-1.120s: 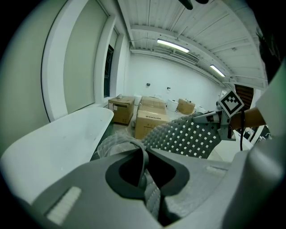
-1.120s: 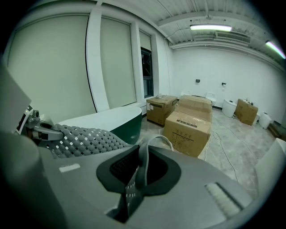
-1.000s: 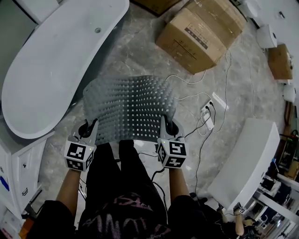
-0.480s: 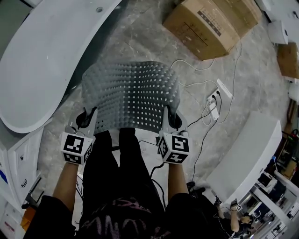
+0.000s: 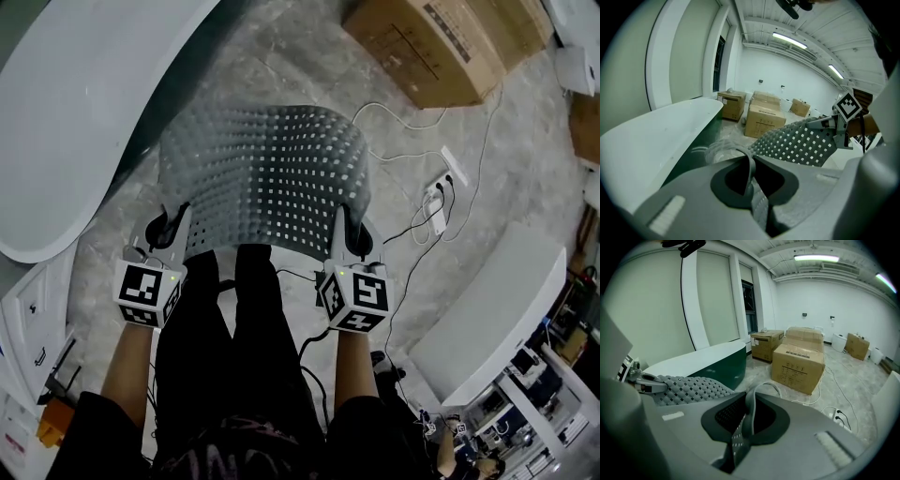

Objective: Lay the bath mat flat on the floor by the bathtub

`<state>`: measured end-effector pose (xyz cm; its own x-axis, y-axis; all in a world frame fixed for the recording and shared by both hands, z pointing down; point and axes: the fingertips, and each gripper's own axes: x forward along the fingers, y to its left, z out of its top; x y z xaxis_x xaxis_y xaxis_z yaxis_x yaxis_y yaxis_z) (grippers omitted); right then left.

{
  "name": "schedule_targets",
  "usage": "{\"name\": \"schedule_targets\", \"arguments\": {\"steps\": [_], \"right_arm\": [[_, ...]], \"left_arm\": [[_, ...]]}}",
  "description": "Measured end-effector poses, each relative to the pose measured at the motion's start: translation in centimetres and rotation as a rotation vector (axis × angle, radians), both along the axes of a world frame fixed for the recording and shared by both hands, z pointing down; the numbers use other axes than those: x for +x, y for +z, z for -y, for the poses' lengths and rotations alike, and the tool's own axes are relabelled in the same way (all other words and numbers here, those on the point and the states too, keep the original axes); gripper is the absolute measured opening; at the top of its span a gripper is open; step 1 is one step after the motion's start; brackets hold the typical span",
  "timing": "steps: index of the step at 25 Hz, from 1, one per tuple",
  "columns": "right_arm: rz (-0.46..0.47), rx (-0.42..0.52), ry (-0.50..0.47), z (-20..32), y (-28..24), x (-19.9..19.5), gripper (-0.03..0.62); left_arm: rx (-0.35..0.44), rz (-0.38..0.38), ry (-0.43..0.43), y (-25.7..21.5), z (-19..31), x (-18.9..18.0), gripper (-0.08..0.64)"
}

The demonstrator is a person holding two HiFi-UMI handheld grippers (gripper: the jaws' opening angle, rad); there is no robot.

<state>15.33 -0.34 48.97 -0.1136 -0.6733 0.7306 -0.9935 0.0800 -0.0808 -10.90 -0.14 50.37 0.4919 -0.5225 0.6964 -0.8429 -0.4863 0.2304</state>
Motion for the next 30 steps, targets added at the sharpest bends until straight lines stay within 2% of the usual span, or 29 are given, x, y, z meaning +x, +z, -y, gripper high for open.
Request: {"name": "schedule_targets", "arguments": {"steps": [14,22,30], "right_arm": [[-0.002,-0.029,-0.023,0.5,6.6,-1.6,0.044],[-0.005,-0.035,-0.026,0.9,11.0,-2.4,0.044],[-0.002,-0.043,-0.041,1.3,15.3,-3.4,0.044]], "left_arm": [[-0.035,0.01,-0.033,7.5,0.1,-1.0,0.014],[-0.034,0.017,-0.007,11.6,1.5,-0.9,0.014],[-0.042,0.046,-0.032,16.2,2.2,-1.9,0.014]]}}
